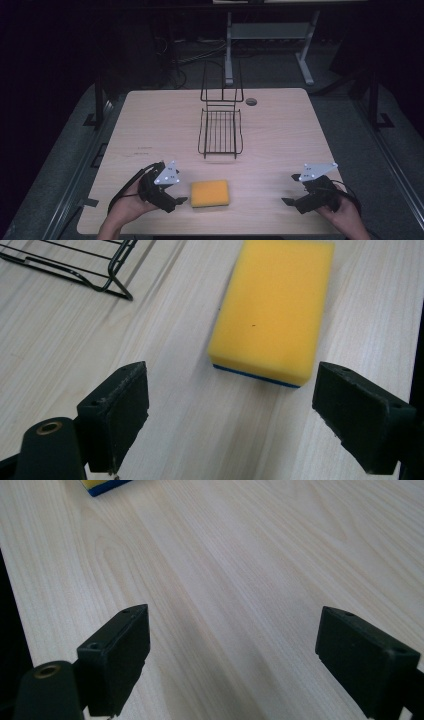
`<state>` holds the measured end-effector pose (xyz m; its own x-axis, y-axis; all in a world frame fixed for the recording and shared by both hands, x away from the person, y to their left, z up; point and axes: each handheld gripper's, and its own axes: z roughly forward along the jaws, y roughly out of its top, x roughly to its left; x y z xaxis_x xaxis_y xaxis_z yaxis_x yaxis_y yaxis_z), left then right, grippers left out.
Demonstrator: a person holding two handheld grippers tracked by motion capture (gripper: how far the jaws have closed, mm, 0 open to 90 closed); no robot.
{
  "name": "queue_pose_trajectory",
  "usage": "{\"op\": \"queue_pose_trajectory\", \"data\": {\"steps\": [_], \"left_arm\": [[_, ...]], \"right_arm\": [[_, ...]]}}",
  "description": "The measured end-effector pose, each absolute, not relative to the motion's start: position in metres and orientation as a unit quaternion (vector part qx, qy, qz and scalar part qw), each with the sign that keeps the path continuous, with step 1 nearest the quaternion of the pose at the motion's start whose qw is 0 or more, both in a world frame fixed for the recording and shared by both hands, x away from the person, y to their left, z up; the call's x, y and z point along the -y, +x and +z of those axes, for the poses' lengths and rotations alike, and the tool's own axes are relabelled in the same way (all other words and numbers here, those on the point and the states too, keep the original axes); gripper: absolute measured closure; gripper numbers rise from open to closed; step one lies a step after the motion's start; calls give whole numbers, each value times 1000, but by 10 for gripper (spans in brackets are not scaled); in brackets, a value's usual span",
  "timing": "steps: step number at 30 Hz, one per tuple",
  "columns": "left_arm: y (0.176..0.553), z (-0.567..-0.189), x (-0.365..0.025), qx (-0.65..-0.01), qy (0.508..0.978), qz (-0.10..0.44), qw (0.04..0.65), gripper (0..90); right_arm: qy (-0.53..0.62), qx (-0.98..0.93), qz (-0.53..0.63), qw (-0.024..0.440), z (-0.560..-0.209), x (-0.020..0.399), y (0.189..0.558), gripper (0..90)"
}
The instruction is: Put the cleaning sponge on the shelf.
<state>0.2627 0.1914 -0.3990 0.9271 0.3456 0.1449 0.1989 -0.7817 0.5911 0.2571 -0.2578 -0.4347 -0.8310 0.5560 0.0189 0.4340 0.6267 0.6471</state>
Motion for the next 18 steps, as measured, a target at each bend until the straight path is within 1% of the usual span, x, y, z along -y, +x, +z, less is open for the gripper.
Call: {"op": "queue_pose_trajectory", "data": {"steps": [18], "left_arm": [[267, -401, -173, -127, 941, 110, 295, 144]], "right_arm": [[275, -897, 334, 90, -435, 257, 257, 140]]}}
